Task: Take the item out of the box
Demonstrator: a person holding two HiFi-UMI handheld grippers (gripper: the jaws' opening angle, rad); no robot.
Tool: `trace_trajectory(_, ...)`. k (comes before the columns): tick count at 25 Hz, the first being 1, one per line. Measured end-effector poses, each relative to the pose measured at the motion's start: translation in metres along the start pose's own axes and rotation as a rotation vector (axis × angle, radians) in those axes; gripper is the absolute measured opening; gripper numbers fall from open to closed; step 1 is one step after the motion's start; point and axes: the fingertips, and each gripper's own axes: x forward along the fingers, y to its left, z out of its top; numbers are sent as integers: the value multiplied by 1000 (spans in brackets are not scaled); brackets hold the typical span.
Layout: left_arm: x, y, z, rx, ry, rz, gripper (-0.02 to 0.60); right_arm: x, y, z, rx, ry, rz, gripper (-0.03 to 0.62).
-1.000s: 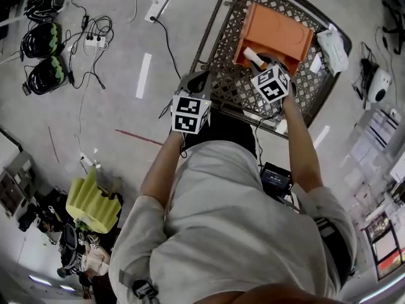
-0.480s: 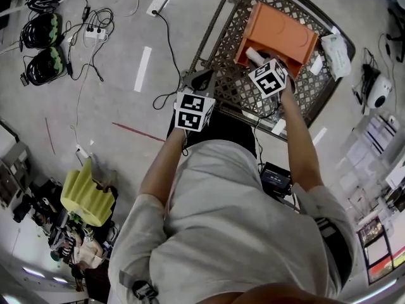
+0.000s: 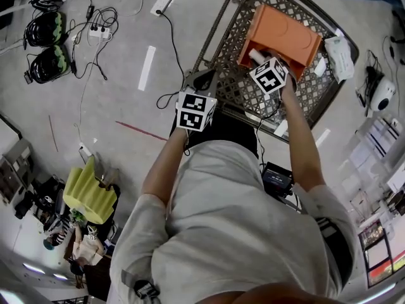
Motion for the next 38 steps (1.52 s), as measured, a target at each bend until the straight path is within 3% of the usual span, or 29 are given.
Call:
trace_trajectory(5,0,-3,-1,4,5,6,9,2,1,2,56,-20,18,160)
trace_trajectory(21,-6,-5,-5,-13,2,33,9,3,4,3,44,-20,25,129)
trace_trajectory(32,-8,-13,3,34,-2,-14,9,-18,2,4,104,-78,-16,129)
trace_trajectory(38,-9,-13,19,-20,-44,-49,9,-41,-3,8,147,-139,-64,129)
